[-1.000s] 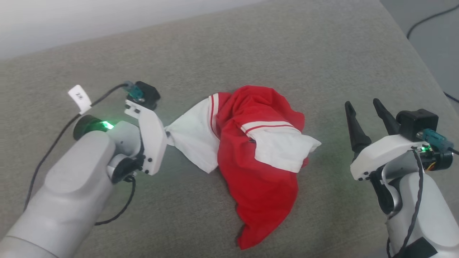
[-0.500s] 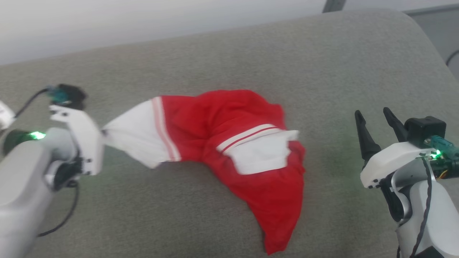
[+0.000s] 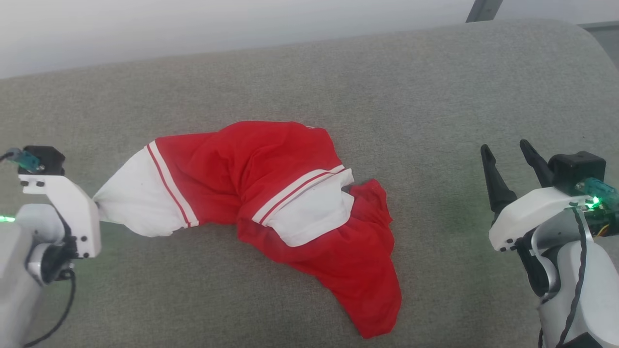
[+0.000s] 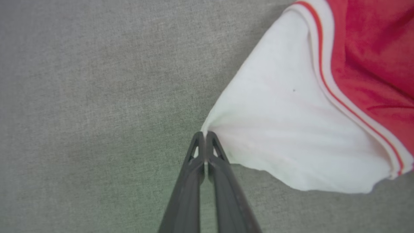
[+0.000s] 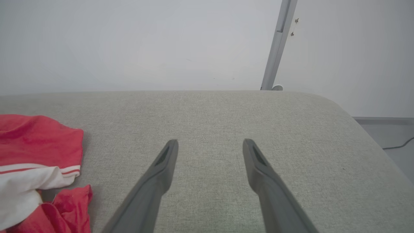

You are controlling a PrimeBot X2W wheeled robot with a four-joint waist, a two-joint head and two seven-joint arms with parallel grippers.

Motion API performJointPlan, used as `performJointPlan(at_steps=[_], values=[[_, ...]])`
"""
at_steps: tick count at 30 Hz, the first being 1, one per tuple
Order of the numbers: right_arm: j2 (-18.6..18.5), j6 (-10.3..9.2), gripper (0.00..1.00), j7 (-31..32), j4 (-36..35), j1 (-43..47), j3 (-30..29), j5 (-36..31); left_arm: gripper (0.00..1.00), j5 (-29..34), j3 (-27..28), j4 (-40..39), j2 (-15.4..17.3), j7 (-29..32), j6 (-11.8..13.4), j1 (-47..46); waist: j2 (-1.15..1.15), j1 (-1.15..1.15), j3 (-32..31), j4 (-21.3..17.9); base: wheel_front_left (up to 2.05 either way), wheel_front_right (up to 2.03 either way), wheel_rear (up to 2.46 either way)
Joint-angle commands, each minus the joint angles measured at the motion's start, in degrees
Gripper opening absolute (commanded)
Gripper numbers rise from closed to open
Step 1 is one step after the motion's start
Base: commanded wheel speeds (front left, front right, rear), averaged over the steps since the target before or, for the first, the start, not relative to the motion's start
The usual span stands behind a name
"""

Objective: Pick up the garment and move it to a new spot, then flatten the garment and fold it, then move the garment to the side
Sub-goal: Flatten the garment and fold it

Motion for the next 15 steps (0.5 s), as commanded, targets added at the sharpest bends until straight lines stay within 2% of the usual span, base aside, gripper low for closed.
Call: performJointPlan(at_steps=[1, 2, 3, 9, 15], values=[[-0.1, 0.00, 1.00, 0.2, -0.4, 0.2, 0.1, -0.1, 0.25, 0.0, 0.0, 0.3, -0.5, -0.6, 0.2, 0.7, 0.00, 0.00, 0.0, 0.1, 0.00, 0.00, 0.00], [-0.1, 0.00, 1.00, 0.3, -0.5, 0.2, 0.2, 0.0, 0.66, -0.3, 0.1, 0.5, -0.9, -0.9, 0.1, 0.7, 0.00, 0.00, 0.0, 0.2, 0.00, 0.00, 0.00], [-0.2, 0.00, 1.00, 0.4, -0.6, 0.2, 0.2, 0.0, 1.00, -0.2, 0.1, 0.7, -1.1, -1.2, -0.1, 0.7, 0.00, 0.00, 0.0, 0.3, 0.00, 0.00, 0.00], [-0.6, 0.00, 1.00, 0.9, -1.1, 0.5, 0.7, 0.2, 1.00, 0.0, -0.3, 0.4, -1.9, -1.5, -0.3, -0.8, 0.00, 0.00, -0.3, 1.2, 0.00, 0.00, 0.00], [-1.0, 0.00, 1.00, 1.7, -2.4, 1.1, 2.1, 0.8, 1.00, 0.7, 0.0, -2.4, -1.6, -3.2, 1.3, -1.1, 0.00, 0.00, -0.8, 2.7, 0.00, 0.00, 0.00]])
